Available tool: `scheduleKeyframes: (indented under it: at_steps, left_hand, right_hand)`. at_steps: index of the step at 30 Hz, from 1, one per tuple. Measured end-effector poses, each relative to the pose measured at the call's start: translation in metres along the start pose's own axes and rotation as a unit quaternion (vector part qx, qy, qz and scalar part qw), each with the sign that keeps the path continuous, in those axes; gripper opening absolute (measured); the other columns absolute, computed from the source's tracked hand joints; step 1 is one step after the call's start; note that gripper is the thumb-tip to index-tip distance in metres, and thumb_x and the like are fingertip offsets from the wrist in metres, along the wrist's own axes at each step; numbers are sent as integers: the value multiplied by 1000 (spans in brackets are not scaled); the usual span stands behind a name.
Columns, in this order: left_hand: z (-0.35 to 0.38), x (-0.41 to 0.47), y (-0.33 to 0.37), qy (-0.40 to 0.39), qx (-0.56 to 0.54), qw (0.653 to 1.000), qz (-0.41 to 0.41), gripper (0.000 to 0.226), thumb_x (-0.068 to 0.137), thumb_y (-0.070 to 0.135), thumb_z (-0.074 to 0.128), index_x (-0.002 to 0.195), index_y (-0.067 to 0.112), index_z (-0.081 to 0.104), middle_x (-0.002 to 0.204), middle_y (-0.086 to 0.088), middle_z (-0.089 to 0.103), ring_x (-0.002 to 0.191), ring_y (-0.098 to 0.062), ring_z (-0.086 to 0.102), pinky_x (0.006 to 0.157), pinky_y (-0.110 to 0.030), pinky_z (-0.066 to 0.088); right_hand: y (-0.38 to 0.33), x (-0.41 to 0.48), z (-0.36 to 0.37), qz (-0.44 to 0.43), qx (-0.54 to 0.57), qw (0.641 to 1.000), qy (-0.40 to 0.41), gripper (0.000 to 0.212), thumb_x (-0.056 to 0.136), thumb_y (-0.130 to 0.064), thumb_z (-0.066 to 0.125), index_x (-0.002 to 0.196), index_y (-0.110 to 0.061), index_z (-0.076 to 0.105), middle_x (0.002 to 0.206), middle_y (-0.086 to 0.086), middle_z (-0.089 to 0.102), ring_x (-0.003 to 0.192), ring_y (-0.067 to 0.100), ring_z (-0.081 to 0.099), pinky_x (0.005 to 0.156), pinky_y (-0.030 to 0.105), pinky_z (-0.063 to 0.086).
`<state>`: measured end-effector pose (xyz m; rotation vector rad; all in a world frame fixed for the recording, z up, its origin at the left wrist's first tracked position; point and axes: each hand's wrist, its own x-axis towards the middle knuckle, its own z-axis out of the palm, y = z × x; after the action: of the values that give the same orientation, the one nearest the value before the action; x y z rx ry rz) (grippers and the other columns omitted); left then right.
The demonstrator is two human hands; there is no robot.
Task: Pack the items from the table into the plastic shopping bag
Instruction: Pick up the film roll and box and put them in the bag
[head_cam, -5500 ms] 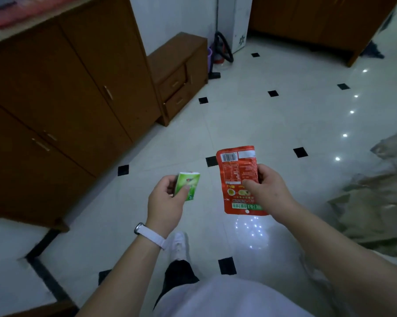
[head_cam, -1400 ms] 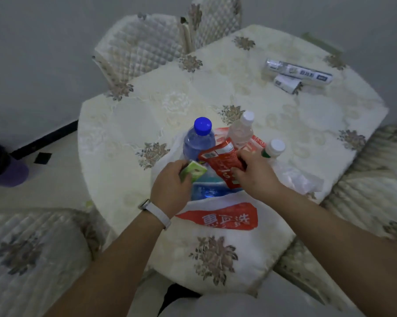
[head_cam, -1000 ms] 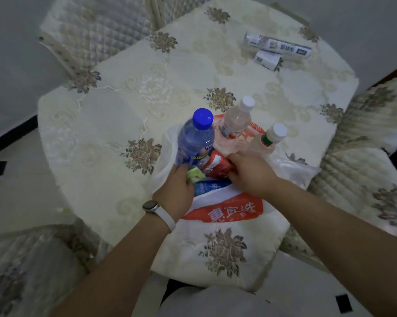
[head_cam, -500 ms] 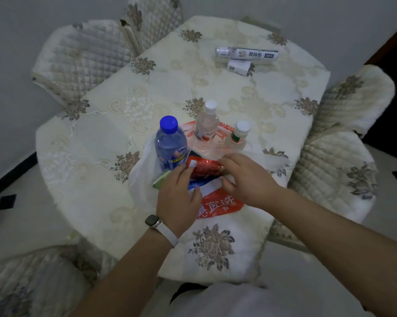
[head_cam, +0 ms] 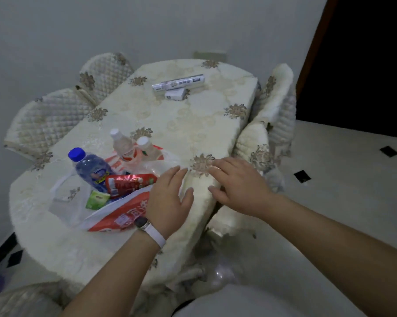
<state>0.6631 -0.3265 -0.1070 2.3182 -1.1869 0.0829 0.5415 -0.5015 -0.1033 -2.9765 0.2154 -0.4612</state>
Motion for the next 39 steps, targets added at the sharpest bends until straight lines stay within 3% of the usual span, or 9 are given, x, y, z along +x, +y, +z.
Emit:
scheduleKeyframes:
  at_steps: [4,9,22,30,39]
  left_hand:
    - [35,9,75,-19,15,998,61,47,86,32,59,128,11,60,131,-11,59,120,-27,54,103,-39,43]
    - [75,23,151,-65,6,987,145,49,87,38,52,129,14,60,131,-10,59,119,-27,54,98,-41,45]
    - [194,111,283,-109,-14,932,346,48,86,34,55,127,10,60,129,-13,59,114,-32,57,91,-45,50]
    - [290,220,334,-134,-48,910,390,44,88,37,53,126,16,57,130,-10,59,119,-32,56,92,-49,49]
    - [348,376,364,-114,-53,902,412,45,88,37,52,126,15,61,129,-12,61,119,-33,57,97,-48,48]
  right_hand:
    - [54,-57,-29,59,-8,998,0,47,88,-46,46,116,-14,66,123,7,63,115,27,56,97,41,39]
    - [111,-127,-64,139,-31,990,20,49,87,-48,46,118,-16,65,121,4,63,114,25,55,96,40,40]
    - [233,-224,-103,301,-84,949,33,49,89,-48,47,120,-14,63,126,8,61,116,28,54,96,43,43]
    - [353,-203,-100,359,-118,926,-15,49,90,-48,44,121,-15,63,126,6,62,117,27,55,98,41,42]
    - [492,-109,-112,354,-136,923,-71,52,92,-50,40,126,-17,61,130,4,60,120,25,53,101,40,41]
